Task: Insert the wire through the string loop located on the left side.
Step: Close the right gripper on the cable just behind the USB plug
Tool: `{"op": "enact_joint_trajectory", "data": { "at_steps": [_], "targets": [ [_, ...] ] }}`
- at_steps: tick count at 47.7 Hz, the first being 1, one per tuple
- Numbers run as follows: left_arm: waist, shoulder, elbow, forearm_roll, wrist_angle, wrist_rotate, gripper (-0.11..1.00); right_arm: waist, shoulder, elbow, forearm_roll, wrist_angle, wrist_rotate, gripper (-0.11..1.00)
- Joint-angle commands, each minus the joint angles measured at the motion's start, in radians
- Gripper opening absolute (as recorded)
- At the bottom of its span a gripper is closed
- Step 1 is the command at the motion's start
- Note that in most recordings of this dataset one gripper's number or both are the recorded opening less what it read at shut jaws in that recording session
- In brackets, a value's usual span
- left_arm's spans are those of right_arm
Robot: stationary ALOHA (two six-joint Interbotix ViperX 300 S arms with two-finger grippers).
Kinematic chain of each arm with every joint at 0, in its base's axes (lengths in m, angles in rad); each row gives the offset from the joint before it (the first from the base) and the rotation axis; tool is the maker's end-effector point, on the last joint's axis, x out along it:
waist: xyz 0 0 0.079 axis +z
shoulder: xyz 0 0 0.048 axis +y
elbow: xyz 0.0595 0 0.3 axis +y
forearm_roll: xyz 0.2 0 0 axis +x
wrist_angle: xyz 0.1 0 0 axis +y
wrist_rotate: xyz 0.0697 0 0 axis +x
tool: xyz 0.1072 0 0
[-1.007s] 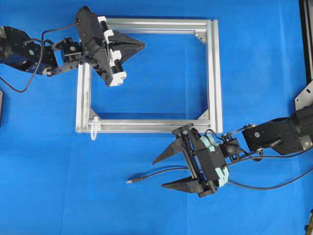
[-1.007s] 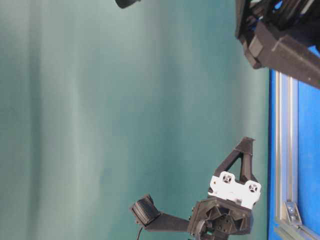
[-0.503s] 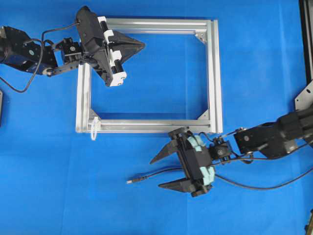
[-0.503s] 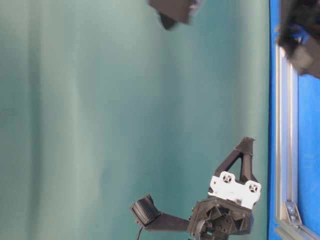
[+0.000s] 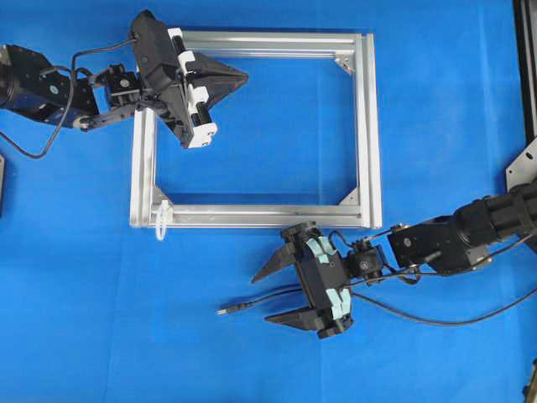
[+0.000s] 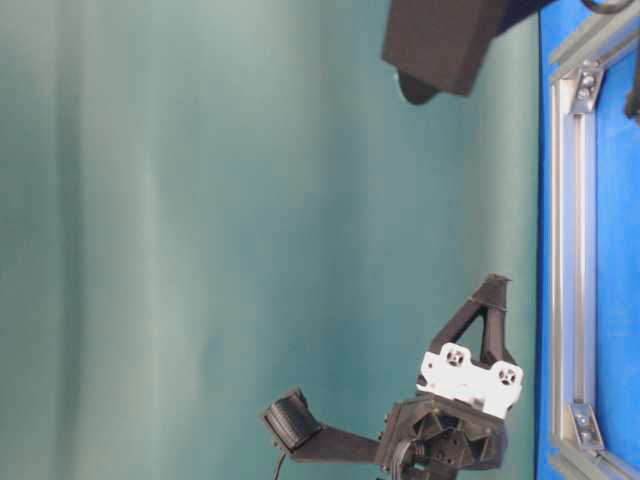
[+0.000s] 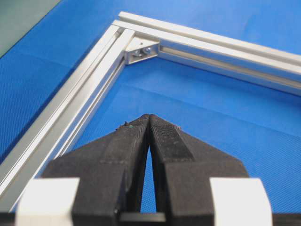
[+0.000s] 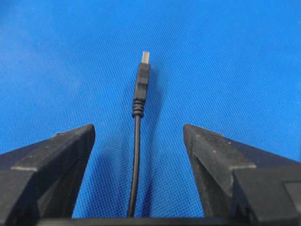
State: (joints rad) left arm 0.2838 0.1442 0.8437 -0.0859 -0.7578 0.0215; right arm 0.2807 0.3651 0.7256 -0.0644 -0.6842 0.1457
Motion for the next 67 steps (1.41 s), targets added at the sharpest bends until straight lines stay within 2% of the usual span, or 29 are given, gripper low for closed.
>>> {"op": "enact_joint_trajectory", "data": {
  "at_steps": [1,6,8,13,17,24,38,45,58,67],
  "targets": [
    [0.002,-0.032,-0.008,0.002,-0.003,0.0,0.0,0.002,-0.015,-0.017,0.008,0.002,0.0,0.81],
    [0.002,-0.032,-0.008,0.002,-0.005,-0.002,0.0,0.002,-0.012,-0.023,0.008,0.011,-0.008,0.72],
    [0.002,-0.032,-0.008,0.002,-0.005,-0.002,0.0,0.002,-0.011,-0.023,0.006,0.017,-0.011,0.63],
    [0.002,-0.032,-0.008,0.002,-0.005,-0.003,0.0,-0.002,-0.011,-0.02,0.005,0.014,-0.014,0.32],
    [0.002,-0.032,-0.008,0.002,-0.003,-0.003,0.0,-0.003,-0.011,-0.02,0.005,0.011,-0.014,0.11],
    [0.002,-0.032,-0.008,0.002,-0.005,-0.003,0.0,-0.003,-0.011,-0.021,0.0,0.011,-0.014,-0.07],
    [0.002,-0.032,-0.006,0.002,0.005,-0.003,0.0,-0.003,-0.014,-0.023,0.0,-0.002,-0.011,-0.1],
    [0.002,-0.034,-0.006,0.002,0.006,-0.006,0.0,-0.005,-0.061,-0.018,0.0,0.017,-0.011,-0.1],
    [0.002,-0.034,-0.012,0.002,0.006,-0.008,0.0,-0.005,-0.215,-0.02,0.0,0.19,-0.017,-0.1],
    [0.0,-0.034,-0.012,0.002,0.006,-0.009,0.0,-0.005,-0.241,-0.023,0.0,0.229,-0.017,-0.1]
  ]
}}
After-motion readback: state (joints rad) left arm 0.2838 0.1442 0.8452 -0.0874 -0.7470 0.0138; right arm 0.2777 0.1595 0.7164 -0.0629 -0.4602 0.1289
